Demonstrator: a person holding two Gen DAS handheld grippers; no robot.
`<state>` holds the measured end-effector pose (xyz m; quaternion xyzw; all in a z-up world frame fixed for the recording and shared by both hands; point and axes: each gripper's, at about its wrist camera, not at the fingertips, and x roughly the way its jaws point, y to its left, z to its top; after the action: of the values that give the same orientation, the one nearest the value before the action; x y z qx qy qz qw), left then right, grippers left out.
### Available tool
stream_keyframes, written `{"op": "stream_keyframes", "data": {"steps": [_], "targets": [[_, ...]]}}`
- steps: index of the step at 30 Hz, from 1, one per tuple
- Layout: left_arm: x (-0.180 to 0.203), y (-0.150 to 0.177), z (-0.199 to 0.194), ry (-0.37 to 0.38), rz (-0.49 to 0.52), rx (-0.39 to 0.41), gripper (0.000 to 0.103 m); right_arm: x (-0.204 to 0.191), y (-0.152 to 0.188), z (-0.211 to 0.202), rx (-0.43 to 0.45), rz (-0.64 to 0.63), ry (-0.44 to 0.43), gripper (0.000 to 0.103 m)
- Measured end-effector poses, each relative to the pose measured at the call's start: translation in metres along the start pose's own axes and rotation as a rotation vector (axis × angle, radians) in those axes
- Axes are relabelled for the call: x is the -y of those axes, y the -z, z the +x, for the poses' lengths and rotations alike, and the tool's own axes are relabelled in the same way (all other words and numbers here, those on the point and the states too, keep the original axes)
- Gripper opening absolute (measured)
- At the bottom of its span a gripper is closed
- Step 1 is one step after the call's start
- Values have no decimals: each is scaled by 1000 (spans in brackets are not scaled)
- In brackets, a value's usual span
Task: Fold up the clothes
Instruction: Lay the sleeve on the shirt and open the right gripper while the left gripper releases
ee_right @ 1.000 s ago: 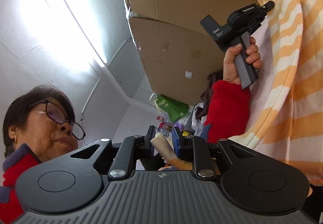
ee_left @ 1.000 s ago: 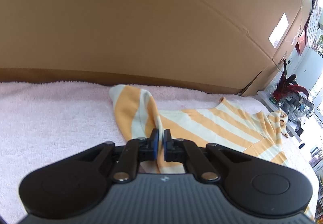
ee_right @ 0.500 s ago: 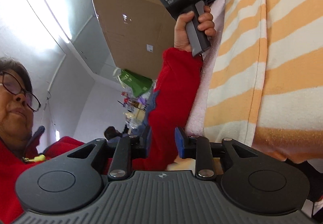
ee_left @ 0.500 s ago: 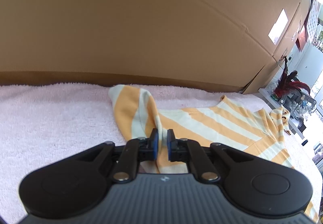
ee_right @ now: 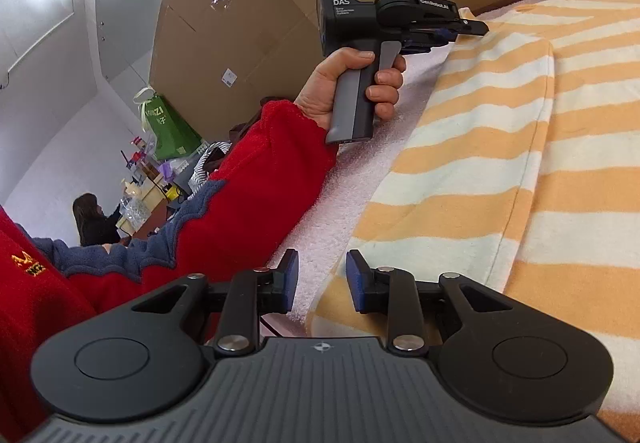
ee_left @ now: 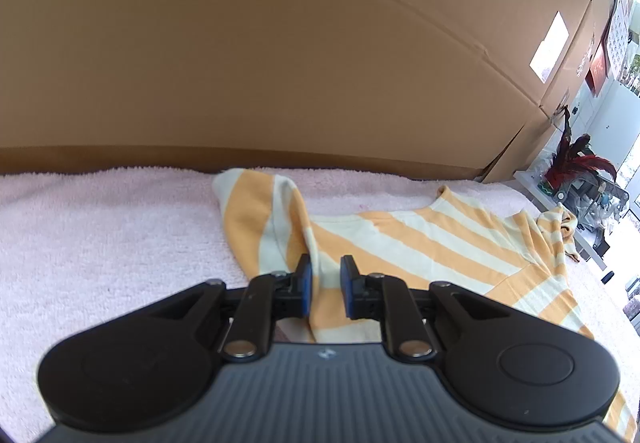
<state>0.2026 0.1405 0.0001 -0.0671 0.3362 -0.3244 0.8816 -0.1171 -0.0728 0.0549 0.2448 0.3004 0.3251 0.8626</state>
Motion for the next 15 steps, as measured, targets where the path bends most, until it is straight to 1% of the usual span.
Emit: {"op": "stream_keyframes", "data": {"steps": [2,3,5,9,11,13,15], "targets": [[1,0,0,2,0,0,20,-5,1,3,-1,-55,53,19],[1,0,0,1,3,0,20,-8,2,3,0,-88,81,10],[2,0,0,0,7,1,20,-14,3,5,0,-144,124,0],[2,0,0,1,4,1,20,-25,5,10,0,-235,180,0],[2,0,0,0,5,1,21,-27,5,10,-5,-233,156,0],[2,0,0,3,7,1,22,-27,6,10,-2,-231,151,11],[3,1,0,1,15,2,24,-26,7,10,4,-224,149,11]]}}
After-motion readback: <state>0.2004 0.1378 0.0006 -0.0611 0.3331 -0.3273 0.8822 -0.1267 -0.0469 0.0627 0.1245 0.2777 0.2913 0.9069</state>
